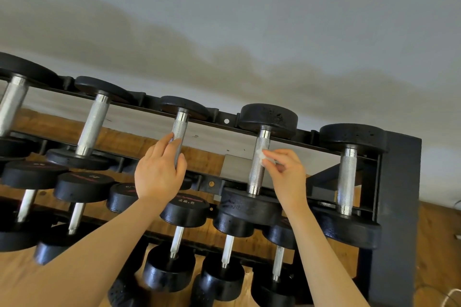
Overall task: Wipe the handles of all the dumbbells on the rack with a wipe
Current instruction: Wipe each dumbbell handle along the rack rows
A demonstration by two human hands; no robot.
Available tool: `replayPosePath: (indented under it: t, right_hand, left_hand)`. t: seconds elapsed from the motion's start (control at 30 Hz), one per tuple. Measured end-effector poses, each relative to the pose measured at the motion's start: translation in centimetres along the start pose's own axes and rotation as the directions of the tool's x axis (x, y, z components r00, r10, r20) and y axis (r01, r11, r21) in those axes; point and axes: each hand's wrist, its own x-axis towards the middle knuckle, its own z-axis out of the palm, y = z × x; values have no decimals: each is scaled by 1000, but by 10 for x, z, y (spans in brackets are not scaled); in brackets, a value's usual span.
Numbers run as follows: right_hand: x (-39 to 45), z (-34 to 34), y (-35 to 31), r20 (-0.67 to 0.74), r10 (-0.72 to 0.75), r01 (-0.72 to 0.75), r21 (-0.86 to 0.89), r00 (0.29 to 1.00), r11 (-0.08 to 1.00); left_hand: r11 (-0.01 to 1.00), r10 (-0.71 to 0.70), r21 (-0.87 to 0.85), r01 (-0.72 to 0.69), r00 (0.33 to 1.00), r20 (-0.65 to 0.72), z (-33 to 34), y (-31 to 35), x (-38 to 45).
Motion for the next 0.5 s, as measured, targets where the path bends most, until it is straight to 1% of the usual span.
replayPosePath:
  t: [0.1,0.17,0.27,0.4,0.43,0.5]
  right_hand:
    - [-12,0,1,116,-89,105,-138,989,985]
    - [-12,-1,-2,161,-122,156,-220,979,963]
    - [1,2,-10,163,-157,205,-345,974,916]
    - [13,10,-18,70,-96,115,-390,993,914]
    - [11,11,-18,68,-96,116,-399,993,910]
    - [3,10,-14,121,-148,187,-437,981,880]
  left_hand:
    - [1000,6,-1,-6,1000,4,0,-1,0]
    - [1000,2,2,-2,1000,7,0,-1,0]
    - [1000,-9,0,9,1000,15,0,0,0]
    - [999,-32,-20,33,999,15,-1,0,0]
    - [999,-35,-25,35,999,16,-1,0,0]
    - [999,-33,-28,33,999,17,-1,0,0]
